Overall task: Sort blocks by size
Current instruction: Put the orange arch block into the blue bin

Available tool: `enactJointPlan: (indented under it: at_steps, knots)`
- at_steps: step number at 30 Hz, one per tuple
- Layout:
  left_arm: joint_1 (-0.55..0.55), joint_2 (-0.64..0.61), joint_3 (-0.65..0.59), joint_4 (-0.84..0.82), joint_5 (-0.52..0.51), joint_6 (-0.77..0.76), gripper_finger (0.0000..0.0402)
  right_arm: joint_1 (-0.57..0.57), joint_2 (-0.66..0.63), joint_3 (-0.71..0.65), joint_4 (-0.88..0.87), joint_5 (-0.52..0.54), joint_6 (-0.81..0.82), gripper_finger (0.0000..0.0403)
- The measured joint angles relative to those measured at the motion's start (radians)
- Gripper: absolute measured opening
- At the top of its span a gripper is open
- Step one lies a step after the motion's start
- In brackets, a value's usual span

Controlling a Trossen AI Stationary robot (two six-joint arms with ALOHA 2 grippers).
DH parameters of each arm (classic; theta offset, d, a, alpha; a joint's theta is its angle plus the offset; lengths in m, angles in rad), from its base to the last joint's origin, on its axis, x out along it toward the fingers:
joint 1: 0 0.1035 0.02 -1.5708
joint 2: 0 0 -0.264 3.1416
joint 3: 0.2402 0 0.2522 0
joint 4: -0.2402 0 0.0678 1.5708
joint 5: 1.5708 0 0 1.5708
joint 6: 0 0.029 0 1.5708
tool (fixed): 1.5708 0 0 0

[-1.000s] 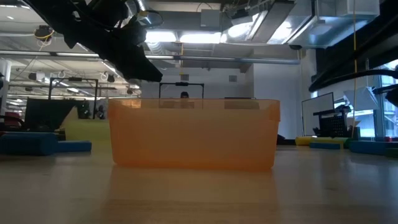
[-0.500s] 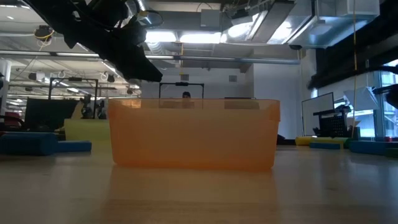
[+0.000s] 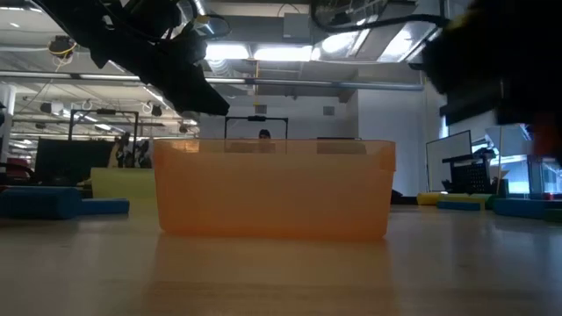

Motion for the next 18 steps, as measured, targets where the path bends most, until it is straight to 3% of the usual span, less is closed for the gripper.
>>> enactJointPlan:
  at_steps: [11, 18]
  knots:
    - [0.0, 0.0, 0.0, 0.0, 0.0, 0.0, 0.0127, -0.24, -0.029, 0.118, -0.043, 0.128, -0.393, 0.0139]
    - [0.0, 0.0, 0.0, 0.0, 0.0, -0.003, 0.0127, -0.398, -0.029, 0.156, 0.061, 0.224, -0.626, 0.0138]
